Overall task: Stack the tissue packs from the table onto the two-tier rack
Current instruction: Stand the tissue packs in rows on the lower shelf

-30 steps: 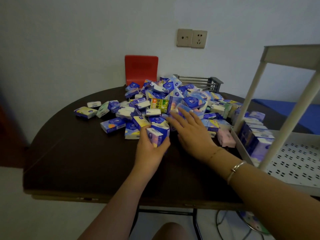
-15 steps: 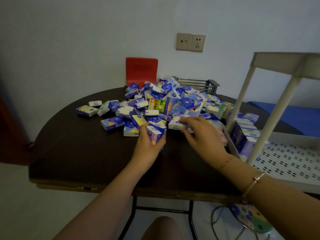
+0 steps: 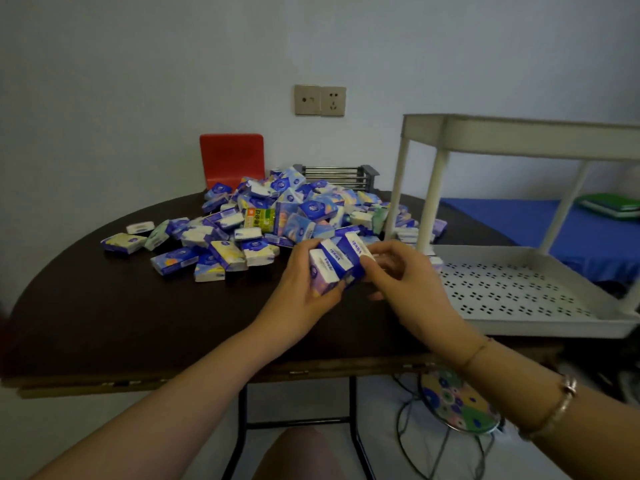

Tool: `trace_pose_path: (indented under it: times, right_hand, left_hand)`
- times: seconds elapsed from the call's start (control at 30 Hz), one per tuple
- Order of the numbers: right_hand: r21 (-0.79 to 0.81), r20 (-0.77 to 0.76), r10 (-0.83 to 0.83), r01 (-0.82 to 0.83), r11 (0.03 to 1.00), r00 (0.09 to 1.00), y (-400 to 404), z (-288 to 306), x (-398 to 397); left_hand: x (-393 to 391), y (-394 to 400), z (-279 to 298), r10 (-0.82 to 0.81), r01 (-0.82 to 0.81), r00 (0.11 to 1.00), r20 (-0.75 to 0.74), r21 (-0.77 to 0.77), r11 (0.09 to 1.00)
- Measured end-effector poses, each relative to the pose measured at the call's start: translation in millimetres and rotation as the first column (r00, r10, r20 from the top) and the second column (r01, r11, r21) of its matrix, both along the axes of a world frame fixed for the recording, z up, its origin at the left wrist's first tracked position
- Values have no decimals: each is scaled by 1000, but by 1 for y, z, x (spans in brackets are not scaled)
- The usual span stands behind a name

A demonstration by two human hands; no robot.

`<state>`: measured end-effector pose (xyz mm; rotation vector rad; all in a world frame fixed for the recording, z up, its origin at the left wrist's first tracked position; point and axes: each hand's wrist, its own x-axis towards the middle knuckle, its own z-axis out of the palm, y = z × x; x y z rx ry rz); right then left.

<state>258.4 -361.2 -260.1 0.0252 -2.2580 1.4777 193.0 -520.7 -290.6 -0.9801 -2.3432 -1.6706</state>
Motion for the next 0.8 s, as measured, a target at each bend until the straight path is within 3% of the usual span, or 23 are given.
trace_pose_path:
  times: [0.17,0.27,0.37,0.6,0.8]
  right_hand:
    - [-103,-12,32,-33,994,999,21,6,28]
    - [-36,-45,-18,16,999,999,31,9,45]
    - [6,-25,-49,49,999,999,40,15,57]
    - [-70,-13,-53,52,996,998,54,22,60]
    - [-158,13,-50,51,986,999,64,24,57]
  left_hand:
    - [21,34,15,-79,77,989,-124,-15,997]
    - [30,56,23,-74,73,982,-176,-14,997]
    - [37,73,27,-45,41,976,-215,-21,999]
    - [42,96,33,69,-85,945,-319,-38,996]
    - [37,96,27,-47,45,972,-229,-14,999]
